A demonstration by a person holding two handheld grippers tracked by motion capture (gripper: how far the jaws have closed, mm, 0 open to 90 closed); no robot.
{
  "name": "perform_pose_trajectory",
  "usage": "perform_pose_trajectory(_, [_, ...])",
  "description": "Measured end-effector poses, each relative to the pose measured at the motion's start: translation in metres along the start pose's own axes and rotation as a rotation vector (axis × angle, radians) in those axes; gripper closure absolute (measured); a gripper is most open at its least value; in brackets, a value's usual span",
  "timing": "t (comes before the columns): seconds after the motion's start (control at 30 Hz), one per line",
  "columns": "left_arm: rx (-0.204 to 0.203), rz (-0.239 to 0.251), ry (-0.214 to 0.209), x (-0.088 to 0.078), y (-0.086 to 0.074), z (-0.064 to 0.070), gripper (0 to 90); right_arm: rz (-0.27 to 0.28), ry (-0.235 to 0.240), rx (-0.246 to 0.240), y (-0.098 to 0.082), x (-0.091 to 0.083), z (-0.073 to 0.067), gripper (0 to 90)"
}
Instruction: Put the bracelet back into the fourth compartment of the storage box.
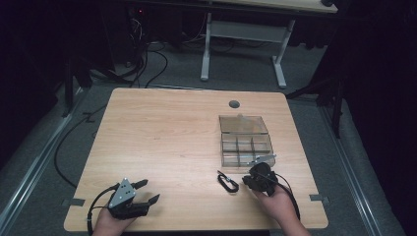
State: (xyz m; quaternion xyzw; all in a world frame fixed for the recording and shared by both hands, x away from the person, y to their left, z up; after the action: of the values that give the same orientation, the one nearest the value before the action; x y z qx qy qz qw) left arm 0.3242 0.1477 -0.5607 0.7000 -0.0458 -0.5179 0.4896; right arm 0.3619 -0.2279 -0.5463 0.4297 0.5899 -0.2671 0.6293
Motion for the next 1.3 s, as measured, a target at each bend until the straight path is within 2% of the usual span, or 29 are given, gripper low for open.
perform_pose_trajectory(0.13, [0.005, -0.004, -0.002, -0.0001, -0.0003, 0.0004, 31.8, -0.037, 0.026, 0.001, 0.0028, -0.0008, -0.0001, 83.5])
perform_pose_trajectory(0.37, [0.008, -0.006, -0.007, 0.0001, -0.0003, 0.0007, 31.8, -0.106, 0.019, -0.019, 0.0043, -0.0014, 0.0004, 82.2])
perform_pose_trajectory(0.4, [0.008, -0.006, -0.006, 0.0001, -0.0002, 0.0007, 31.8, -0.129, 0.021, -0.024, 0.0043, -0.0011, 0.0001, 81.8])
perform_pose_trajectory(0.6, [0.007, -0.005, -0.006, 0.0000, -0.0003, 0.0007, 31.8, -0.175, -0.003, -0.044, 0.0044, -0.0021, 0.0001, 81.4])
perform_pose_trajectory(0.73, [0.008, -0.006, -0.007, 0.0001, -0.0002, 0.0007, 31.8, -0.198, -0.003, -0.053, 0.0045, -0.0025, -0.0015, 80.4])
perform_pose_trajectory(0.8, [0.008, -0.007, -0.008, 0.0002, -0.0002, 0.0007, 31.9, -0.227, -0.006, -0.068, 0.0046, -0.0029, -0.0027, 79.2])
perform_pose_trajectory(0.87, [0.008, -0.007, -0.008, 0.0002, -0.0002, 0.0006, 31.8, -0.229, 0.000, -0.066, 0.0051, -0.0023, -0.0036, 78.8])
perform_pose_trajectory(0.97, [0.007, -0.006, -0.009, 0.0002, -0.0002, 0.0006, 31.8, -0.270, -0.003, -0.082, 0.0060, -0.0019, -0.0044, 78.2])
perform_pose_trajectory(1.1, [0.008, -0.006, -0.010, 0.0003, -0.0002, 0.0007, 31.8, -0.289, -0.003, -0.089, 0.0069, -0.0019, -0.0053, 77.2])
perform_pose_trajectory(1.13, [0.008, -0.006, -0.011, 0.0003, -0.0002, 0.0007, 31.8, -0.308, -0.002, -0.092, 0.0075, -0.0019, -0.0064, 76.4])
perform_pose_trajectory(1.23, [0.008, -0.006, -0.011, 0.0002, -0.0002, 0.0008, 31.8, -0.331, -0.009, -0.117, 0.0083, -0.0020, -0.0063, 74.7])
perform_pose_trajectory(1.3, [0.008, -0.005, -0.010, 0.0002, -0.0002, 0.0007, 31.8, -0.355, -0.009, -0.114, 0.0084, -0.0031, -0.0073, 72.7])
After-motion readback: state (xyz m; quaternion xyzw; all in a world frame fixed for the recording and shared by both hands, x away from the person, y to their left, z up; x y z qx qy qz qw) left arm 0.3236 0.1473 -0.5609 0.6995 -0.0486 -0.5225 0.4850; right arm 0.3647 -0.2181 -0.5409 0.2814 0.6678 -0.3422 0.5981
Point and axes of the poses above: each handheld gripper's, and its own axes: x roughly forward along the jaws, y roughly out of its top, z roughly to its right, the point moved 6 cm from there along x, roughly forward along the jaws, and after that the axes turned 15 degrees about -z, right-handed, at the moved point
